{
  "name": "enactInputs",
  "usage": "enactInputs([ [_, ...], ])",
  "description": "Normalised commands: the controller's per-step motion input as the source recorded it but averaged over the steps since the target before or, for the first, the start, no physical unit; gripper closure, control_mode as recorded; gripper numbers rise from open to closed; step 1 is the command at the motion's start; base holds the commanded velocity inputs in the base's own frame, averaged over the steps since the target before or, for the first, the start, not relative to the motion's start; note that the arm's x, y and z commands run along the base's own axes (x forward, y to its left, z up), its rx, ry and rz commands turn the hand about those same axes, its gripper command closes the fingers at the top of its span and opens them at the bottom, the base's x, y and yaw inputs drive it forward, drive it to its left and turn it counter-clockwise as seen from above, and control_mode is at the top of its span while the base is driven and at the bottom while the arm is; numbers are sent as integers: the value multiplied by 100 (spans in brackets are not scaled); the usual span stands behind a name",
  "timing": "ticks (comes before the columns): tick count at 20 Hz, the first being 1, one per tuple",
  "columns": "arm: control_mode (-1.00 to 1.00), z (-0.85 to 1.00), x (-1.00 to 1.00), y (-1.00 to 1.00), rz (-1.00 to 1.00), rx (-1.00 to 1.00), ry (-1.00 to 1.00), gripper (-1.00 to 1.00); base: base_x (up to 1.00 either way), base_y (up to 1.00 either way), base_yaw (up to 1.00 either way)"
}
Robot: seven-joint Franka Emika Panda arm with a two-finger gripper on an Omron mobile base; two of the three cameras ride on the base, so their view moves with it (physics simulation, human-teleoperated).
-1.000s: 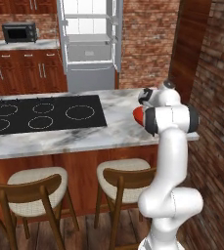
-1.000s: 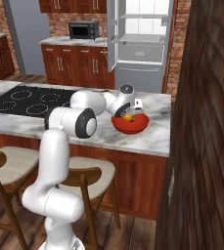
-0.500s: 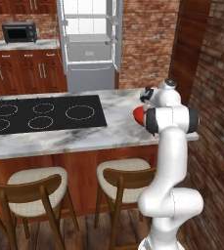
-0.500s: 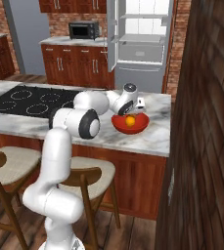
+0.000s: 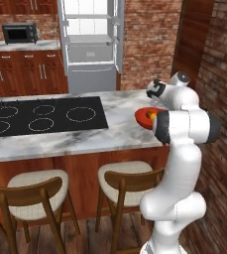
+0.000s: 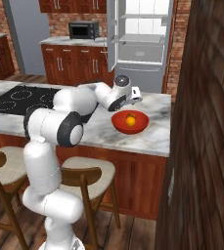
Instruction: Retrieve the peach and orange from the fridge and place them into the bowl on the dining table.
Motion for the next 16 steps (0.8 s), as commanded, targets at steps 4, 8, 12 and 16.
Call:
enactInputs([
  [4, -100, 94, -100, 60, 11, -23, -38, -100, 0, 0, 0],
  [8, -100, 97, -100, 61, 16, -25, -30, -100, 0, 0, 0],
  [12, -100, 100, -100, 57, 17, -23, -27, -100, 0, 0, 0],
  [16, -100, 100, -90, 52, 16, -16, -14, -100, 0, 0, 0],
])
